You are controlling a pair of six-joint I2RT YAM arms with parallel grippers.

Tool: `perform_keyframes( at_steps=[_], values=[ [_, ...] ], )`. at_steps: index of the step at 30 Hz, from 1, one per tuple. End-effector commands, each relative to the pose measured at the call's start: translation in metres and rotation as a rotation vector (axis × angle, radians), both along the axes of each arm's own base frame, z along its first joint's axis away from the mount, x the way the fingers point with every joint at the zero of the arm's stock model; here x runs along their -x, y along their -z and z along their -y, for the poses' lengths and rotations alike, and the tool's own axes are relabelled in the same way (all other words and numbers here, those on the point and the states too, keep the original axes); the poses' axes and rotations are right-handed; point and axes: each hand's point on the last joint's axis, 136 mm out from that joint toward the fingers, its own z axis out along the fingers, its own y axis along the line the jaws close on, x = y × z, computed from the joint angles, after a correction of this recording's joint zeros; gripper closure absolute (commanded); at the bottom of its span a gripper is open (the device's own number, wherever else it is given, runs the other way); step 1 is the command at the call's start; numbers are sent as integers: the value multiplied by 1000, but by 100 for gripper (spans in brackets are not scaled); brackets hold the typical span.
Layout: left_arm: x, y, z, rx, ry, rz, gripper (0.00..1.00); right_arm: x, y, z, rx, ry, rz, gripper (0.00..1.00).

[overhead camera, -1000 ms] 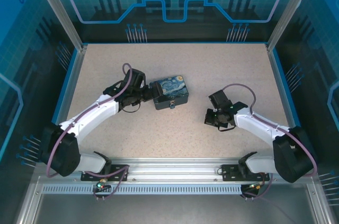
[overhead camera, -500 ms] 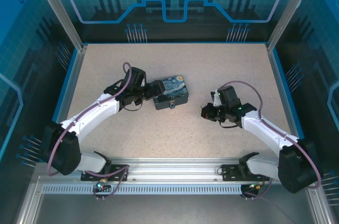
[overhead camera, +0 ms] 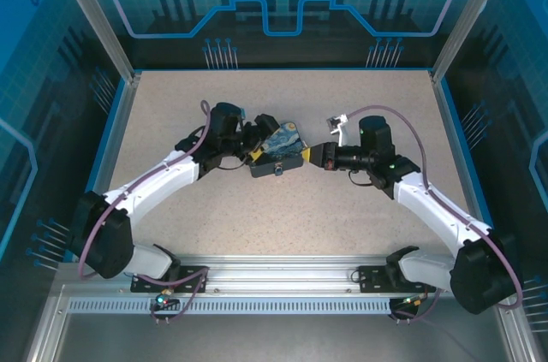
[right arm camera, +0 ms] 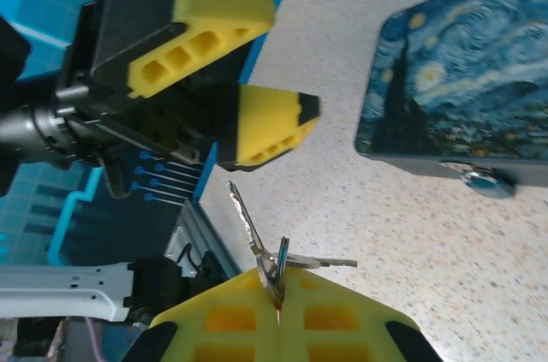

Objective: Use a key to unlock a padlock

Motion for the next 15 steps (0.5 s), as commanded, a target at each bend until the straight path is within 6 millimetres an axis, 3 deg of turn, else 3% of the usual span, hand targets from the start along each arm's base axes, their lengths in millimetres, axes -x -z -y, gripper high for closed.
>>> perform_keyframes(
  at_steps=[1,5,8,11,15],
  values=[
    [-9,-39,17,63,55,99,17,0,-15,-6,-30,-75,49,100],
    [-6,-50,22,-1,166,237,22,2,-12,-8,-25,-107,34,100],
    [1,-45,21,-67,233,284,26,2,-6,-9,-21,-112,8,100],
    [7,-30,17,-95,238,241,27,-2,0,-9,-31,-89,-27,100],
    [10,-16,18,12,166,141,27,-11,1,-10,-88,-43,-45,100]
  ],
)
